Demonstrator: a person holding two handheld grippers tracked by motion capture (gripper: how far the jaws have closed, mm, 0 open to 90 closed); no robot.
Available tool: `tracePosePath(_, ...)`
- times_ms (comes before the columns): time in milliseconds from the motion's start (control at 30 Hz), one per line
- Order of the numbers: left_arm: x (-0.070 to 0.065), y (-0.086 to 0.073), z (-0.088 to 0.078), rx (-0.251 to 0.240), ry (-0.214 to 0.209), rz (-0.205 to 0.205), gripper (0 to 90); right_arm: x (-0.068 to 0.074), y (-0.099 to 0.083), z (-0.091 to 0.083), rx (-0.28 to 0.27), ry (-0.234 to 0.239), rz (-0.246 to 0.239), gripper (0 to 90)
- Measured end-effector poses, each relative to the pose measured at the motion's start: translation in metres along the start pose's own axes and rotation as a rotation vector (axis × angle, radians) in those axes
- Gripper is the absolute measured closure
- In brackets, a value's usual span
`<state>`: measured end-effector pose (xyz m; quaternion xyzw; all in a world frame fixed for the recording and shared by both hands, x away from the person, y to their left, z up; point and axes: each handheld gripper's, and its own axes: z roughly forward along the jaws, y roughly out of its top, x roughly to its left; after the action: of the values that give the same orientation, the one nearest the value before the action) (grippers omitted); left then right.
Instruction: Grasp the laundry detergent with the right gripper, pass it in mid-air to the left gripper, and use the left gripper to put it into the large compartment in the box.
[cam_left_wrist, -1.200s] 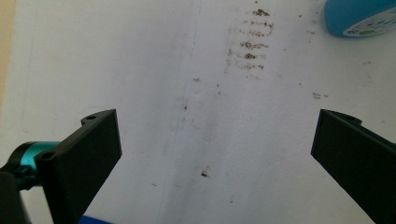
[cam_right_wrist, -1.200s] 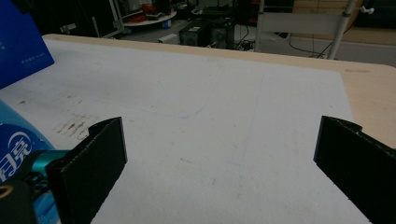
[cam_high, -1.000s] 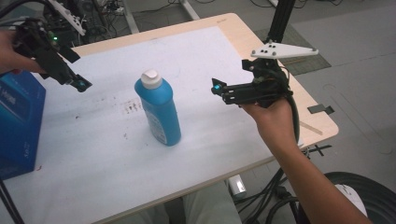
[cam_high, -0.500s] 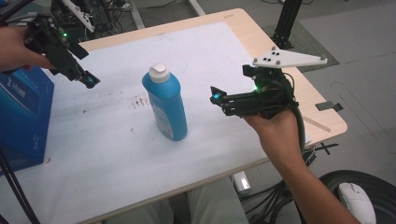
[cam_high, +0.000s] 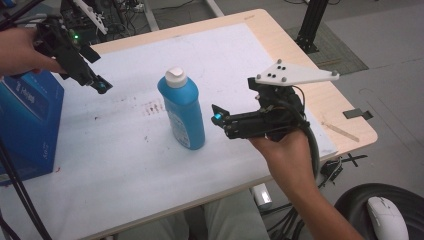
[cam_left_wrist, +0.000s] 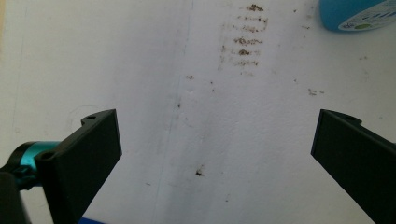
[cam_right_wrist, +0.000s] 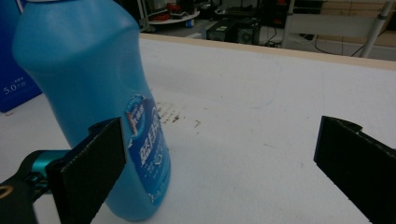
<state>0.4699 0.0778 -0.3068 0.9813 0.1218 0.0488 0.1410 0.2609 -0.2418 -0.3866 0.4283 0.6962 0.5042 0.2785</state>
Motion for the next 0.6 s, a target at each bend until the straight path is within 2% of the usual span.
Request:
tracePosePath(167, -0.001, 0.0, -0.001, 0.001, 0.001, -0.001, 1.6, 0.012, -0.001, 0.005, 0.018, 0.001, -0.02, 1.8)
tracePosePath(500, -0.001, -0.001, 0.0, 0.006, 0.001, 0.0, 1.7, 0.03, -0.007, 0.014, 0.025, 0.023, -0.001, 1.8)
tracePosePath(600, -0.001, -0.001, -0.001, 0.006, 0.001, 0.0, 1.6, 0.036, -0.007, 0.016, 0.026, 0.026, -0.009, 1.8)
